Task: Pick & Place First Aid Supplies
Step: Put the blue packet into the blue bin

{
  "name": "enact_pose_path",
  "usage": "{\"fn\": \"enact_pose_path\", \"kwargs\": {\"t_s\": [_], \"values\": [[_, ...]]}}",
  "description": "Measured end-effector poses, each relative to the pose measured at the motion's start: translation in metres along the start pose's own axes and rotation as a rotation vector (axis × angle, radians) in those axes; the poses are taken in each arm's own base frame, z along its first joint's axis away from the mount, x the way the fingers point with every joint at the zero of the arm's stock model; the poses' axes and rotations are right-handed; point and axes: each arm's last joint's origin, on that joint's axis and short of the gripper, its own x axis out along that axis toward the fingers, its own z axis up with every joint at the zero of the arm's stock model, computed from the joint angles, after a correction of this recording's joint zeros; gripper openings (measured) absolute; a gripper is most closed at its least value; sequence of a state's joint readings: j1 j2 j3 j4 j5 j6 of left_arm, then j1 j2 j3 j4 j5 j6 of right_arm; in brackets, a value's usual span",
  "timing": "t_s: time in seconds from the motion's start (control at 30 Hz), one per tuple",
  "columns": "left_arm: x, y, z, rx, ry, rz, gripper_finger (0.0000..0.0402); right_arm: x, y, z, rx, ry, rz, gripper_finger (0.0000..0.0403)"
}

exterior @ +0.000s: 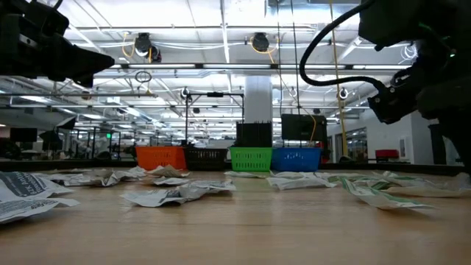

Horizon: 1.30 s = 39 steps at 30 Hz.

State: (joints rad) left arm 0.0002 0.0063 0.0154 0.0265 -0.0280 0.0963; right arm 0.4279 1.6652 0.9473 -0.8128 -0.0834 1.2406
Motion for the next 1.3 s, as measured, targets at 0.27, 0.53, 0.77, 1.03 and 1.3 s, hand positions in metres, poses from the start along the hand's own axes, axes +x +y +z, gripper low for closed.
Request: {"fn": "enact_pose_path", "kwargs": {"t_s": [0.27,0.53,0.77,1.03,1.3], "values": [[0.0,0.0,0.0,0.0,0.0,0.0,0.0037,-0.051,-0.012,0.015,-0.04,0.005,-0.008,0.0003],[0.0,0.0,0.0,0.0,0.0,0.0,0.0037,-0.1,-0.02,0.035,-0.141,0.018,0.021,0.0002],[0.0,0.0,0.0,0.0,0.0,0.0,0.0037,-0.125,-0.024,0.049,-0.265,0.023,0.072,0.0002],[0.0,0.0,0.0,0.0,0.0,0.0,0.0037,-0.131,-0.047,0.076,-0.319,0.025,0.073,0.0002],[0.0,0.0,0.0,0.0,0.0,0.0,0.0037,-0.135,-0.1,0.123,-0.196,0.006,0.095,0.0002]]}}
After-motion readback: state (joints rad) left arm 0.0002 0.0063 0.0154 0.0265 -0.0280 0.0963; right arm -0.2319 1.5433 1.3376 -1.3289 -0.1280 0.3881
